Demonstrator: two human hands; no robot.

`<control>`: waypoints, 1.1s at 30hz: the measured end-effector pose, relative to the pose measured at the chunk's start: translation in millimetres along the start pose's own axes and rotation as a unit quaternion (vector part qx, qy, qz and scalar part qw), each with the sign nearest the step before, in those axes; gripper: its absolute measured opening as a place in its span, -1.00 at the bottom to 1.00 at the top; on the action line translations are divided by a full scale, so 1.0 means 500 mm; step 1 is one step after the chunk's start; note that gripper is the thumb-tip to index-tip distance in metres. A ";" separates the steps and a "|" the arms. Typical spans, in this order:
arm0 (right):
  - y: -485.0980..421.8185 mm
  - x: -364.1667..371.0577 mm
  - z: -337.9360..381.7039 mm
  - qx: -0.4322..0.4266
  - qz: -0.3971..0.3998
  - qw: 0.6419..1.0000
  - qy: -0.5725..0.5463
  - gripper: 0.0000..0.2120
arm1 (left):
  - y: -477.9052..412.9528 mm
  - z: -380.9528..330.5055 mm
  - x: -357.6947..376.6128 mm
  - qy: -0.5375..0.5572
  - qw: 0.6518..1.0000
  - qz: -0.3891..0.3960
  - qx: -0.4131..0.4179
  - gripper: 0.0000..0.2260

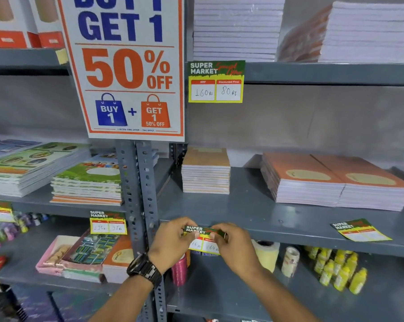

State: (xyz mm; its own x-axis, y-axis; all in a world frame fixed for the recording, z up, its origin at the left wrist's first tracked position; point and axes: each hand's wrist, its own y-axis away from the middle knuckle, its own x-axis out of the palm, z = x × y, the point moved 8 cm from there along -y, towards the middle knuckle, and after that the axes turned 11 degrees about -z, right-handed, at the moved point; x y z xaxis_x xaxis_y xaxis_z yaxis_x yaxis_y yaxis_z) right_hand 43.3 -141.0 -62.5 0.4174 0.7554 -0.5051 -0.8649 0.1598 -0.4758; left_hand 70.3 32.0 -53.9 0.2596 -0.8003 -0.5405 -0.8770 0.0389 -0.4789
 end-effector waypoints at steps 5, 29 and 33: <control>0.000 -0.011 -0.001 -0.010 -0.053 0.998 0.009 -0.92 | -0.002 0.014 0.001 0.009 0.999 -0.022 -0.025 -0.93; -0.027 -0.012 0.013 -0.066 -0.071 0.972 0.214 -0.81 | -0.026 -0.003 -0.005 -0.161 0.984 -0.058 0.041 -0.80; -0.040 -0.022 0.021 -0.063 -0.066 0.972 0.215 -0.81 | -0.038 -0.006 -0.015 -0.177 0.982 -0.050 0.044 -0.76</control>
State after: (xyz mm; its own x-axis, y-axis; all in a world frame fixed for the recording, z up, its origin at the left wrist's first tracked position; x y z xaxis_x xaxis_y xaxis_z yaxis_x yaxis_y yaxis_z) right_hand 52.9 -145.8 -39.8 0.6240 0.3936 -0.6751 -0.7663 0.1387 -0.6274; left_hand 84.0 35.3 -38.8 0.4808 -0.5445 -0.6873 -0.8060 0.0341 -0.5909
